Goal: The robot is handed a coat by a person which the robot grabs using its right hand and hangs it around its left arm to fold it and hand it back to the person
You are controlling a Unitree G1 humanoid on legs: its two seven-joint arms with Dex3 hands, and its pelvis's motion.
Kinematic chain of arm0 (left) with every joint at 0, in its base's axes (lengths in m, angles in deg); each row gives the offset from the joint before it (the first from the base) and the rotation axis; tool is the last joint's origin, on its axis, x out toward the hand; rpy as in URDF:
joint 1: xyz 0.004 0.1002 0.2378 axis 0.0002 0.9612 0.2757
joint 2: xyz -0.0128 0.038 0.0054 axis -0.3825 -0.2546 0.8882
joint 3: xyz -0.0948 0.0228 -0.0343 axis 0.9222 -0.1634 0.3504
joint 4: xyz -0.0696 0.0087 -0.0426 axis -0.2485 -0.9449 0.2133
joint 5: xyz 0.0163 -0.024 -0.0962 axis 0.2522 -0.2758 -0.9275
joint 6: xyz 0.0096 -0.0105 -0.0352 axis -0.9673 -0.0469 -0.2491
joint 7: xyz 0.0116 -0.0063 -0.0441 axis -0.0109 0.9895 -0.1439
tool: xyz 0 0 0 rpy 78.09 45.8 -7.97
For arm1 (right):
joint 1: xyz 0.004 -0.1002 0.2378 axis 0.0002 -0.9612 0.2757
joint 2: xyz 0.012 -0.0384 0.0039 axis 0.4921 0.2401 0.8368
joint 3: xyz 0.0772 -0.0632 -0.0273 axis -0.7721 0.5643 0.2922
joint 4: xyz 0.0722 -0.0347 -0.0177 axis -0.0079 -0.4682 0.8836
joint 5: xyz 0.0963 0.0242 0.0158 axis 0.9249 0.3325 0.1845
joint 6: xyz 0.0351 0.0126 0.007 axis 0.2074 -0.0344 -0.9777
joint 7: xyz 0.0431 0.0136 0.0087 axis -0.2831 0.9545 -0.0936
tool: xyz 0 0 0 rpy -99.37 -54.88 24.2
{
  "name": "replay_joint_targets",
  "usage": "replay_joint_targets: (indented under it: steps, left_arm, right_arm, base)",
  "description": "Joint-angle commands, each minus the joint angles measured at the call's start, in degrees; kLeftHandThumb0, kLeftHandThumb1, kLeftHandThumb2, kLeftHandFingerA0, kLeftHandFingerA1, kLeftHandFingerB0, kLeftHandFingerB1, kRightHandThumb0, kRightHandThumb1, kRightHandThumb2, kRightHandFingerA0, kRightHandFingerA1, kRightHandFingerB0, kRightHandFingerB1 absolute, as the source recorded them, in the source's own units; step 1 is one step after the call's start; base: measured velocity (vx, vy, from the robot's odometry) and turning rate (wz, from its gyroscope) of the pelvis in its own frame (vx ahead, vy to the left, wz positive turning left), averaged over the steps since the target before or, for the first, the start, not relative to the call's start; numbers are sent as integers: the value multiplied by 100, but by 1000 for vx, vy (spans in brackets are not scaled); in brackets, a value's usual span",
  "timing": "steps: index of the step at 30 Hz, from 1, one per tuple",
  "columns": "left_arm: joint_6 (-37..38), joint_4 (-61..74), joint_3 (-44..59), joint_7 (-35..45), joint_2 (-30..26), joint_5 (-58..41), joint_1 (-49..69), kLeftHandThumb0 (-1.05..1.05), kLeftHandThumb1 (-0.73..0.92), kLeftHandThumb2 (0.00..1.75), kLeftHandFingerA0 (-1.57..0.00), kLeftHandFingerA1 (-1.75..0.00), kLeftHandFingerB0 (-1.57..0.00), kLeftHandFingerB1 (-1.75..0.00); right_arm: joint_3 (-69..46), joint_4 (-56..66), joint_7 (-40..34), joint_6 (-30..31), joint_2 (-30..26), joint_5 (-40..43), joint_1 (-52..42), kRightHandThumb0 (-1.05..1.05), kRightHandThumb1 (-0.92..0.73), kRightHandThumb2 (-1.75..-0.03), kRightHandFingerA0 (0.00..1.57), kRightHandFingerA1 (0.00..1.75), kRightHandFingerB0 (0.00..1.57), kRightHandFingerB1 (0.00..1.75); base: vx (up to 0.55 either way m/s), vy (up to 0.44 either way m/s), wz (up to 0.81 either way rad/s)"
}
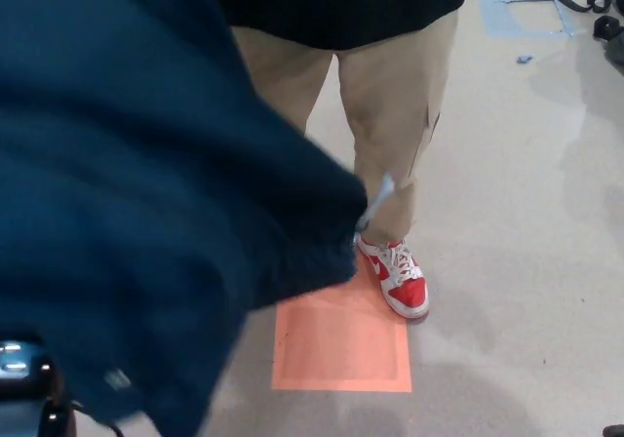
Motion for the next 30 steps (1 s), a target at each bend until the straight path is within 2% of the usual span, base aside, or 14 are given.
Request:
replay_joint_targets:
  steps: [1, 5, 6, 7, 8, 9, 10, 11, 13, 19, 20, 22, 29, 30]
  left_arm:
    - [-156, -59, -20, -64, -46, -79, 45, -69, 73, 62, -29, -32, -21, -29]
    - [-86, -150, -31, -21, -67, -76, 40, -73, 61, 85, -22, -41, -17, -40]
    - [-77, -158, -31, -23, -67, -76, 44, -73, 61, 84, -21, -41, -17, -40]
    - [-81, -164, -35, -44, -66, -67, 57, -69, 72, 62, -28, -32, -20, -29]
    - [-69, -165, -38, -56, -77, -52, 70, -71, 63, 85, -21, -41, -17, -40]
    - [-44, -167, -42, -61, -93, -35, 88, -71, 63, 85, -21, -41, -17, -40]
    - [-22, -175, -51, -33, -105, -33, 98, -71, 63, 85, -21, -41, -17, -40]
    - [-20, -188, -49, -23, -107, -39, 99, -70, 63, 85, -21, -40, -17, -40]
    - [-19, -199, -65, 1, -125, -33, 109, -66, 75, 63, -27, -31, -19, -29]
    - [98, -197, 11, 68, -142, -110, 434, -63, 74, 62, -25, -33, -20, -30]
    - [158, -189, 51, 80, -129, -143, 552, -67, 62, 83, -20, -42, -17, -40]
    - [303, -103, 161, 148, -125, -227, 1011, -69, 61, 84, -21, -42, -16, -40]
    - [342, 284, 517, 397, -3, -663, 2159, -61, 77, 63, -22, -33, -14, -29]
    - [337, 231, 607, 465, 4, -751, 2318, -34, 56, 108, 0, -47, 0, -48]
  right_arm:
    - [20, -25, -23, 93, -72, 58, 16, -75, -64, -88, 2, 20, 2, 19]
    - [-11, -28, 52, 57, -83, 124, 11, -72, -63, -98, 0, 22, 2, 22]
    - [-25, -28, 68, 59, -82, 142, 11, -68, -78, -64, 0, 21, 2, 21]
    - [-39, -23, 73, 68, -82, 161, 8, -74, -63, -84, 4, 20, 2, 18]
    - [-15, -16, 60, 60, -81, 138, 15, -73, -63, -87, 5, 21, 2, 19]
    - [20, -9, 49, 46, -79, 104, 26, -73, -63, -87, 5, 21, 2, 19]
    - [15, -9, 53, 44, -81, 115, 23, -70, -78, -66, 1, 21, 4, 21]
    - [25, -8, 51, 27, -85, 108, 20, -73, -64, -87, 4, 21, 1, 19]
    - [57, -20, 26, -11, -90, 81, 18, -72, -64, -87, 5, 22, 2, 20]
    - [28, -21, 10, -41, -28, 143, -24, -72, -64, -84, 2, 20, 1, 19]
    - [18, -28, 8, -38, -22, 153, -24, -72, -64, -85, 1, 19, 1, 20]
    - [-53, -12, 18, -81, -5, 224, -38, -71, -64, -82, 4, 20, 2, 20]
    - [-131, 28, -166, -155, -54, 188, -20, -74, -63, -94, 5, 26, 6, 26]
    - [-171, 43, -147, -173, -38, 238, -25, -67, -62, -96, 1, 30, 2, 29]
  base:
    - [0, 0, 0]
    - [0, 0, 0]
    - [0, 0, 0]
    - [0, 0, 0]
    - [0, 0, 0]
    - [0, 0, 0]
    - [0, 0, 0]
    - [0, 0, 0]
    - [0, 0, 0]
    - [0, 0, 0]
    - [0, 0, 0]
    - [0, 0, 0]
    - [0, 0, 0]
    - [0, 0, 0]
